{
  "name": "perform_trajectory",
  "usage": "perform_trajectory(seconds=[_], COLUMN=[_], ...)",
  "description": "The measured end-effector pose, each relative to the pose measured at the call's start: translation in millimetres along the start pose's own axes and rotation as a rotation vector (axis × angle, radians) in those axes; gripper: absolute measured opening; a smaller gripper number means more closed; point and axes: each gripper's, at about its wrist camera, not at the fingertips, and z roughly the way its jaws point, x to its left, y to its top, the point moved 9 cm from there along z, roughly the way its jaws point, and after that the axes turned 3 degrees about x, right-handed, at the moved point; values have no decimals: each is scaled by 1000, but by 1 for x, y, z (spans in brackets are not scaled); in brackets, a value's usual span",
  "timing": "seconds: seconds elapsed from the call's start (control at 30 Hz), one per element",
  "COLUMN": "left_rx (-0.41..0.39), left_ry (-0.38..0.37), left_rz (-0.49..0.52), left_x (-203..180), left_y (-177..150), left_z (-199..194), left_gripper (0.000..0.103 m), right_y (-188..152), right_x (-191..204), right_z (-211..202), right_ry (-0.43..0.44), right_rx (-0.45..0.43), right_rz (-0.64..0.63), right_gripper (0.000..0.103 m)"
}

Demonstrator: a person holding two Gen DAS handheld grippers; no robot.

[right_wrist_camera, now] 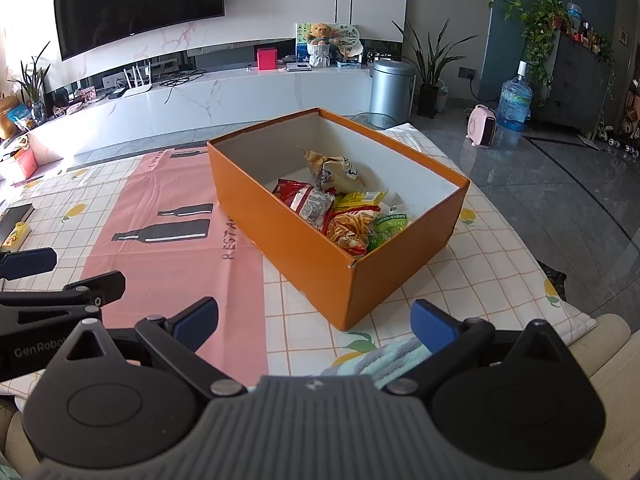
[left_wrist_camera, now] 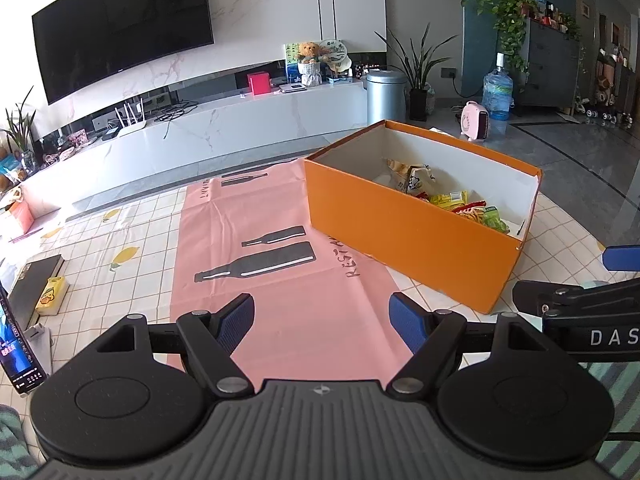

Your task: Organize snacks

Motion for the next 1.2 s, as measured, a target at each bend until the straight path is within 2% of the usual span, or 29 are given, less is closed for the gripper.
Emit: perform_trajectory(seconds=[0.37,0.6,1.2], left_rx=[11,-7,-30], left_ry=[-6,9,-9], left_rz=[-27,-4,-19], left_x=[3,2,5], left_y=[-1,-1,2], left_z=[2,0,-9], left_gripper=[90,90,90], right_y=[-1,-1,-2], right_x=[2,2,8], right_z=[0,1,1], right_ry=[2,2,3], right_rx=[2,3,5], right_rz=[-1,-1,-17], right_gripper=[99,99,99])
